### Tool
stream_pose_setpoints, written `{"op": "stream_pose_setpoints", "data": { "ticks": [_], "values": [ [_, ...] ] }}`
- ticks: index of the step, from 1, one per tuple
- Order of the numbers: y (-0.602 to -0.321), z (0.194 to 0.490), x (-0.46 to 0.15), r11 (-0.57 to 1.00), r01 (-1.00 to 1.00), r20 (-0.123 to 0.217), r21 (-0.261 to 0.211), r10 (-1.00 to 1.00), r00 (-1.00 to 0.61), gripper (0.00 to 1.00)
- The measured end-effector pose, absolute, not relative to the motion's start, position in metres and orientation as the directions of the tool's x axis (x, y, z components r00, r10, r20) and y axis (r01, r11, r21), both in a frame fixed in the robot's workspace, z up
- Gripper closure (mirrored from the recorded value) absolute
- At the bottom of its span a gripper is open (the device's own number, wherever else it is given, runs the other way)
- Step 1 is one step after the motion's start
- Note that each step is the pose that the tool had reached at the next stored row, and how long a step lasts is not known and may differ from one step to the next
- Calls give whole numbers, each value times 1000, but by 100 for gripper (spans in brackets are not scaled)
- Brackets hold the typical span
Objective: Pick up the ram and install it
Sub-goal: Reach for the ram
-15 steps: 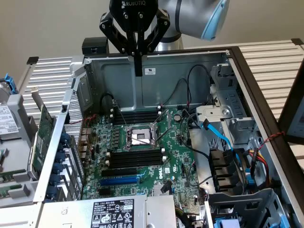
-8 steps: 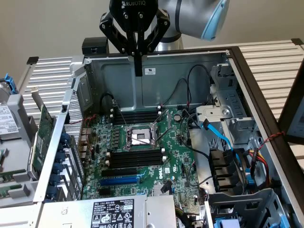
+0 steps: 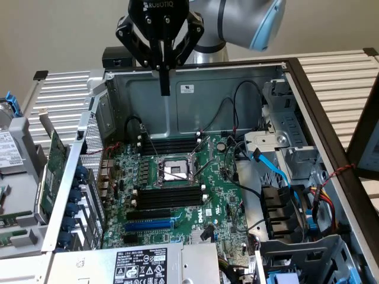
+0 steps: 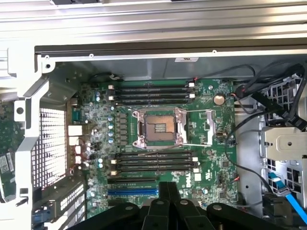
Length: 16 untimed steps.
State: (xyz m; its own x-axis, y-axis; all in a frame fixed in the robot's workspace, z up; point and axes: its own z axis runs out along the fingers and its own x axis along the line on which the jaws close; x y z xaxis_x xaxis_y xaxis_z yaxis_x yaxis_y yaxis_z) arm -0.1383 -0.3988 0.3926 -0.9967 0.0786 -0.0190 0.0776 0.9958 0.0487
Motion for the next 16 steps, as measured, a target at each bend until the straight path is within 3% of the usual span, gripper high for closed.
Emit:
{"op": "stream_pose_setpoints", "data": {
  "ticks": [16],
  "values": [
    [-399, 392, -211, 996, 78, -10, 48, 79, -997, 89]
  ]
}}
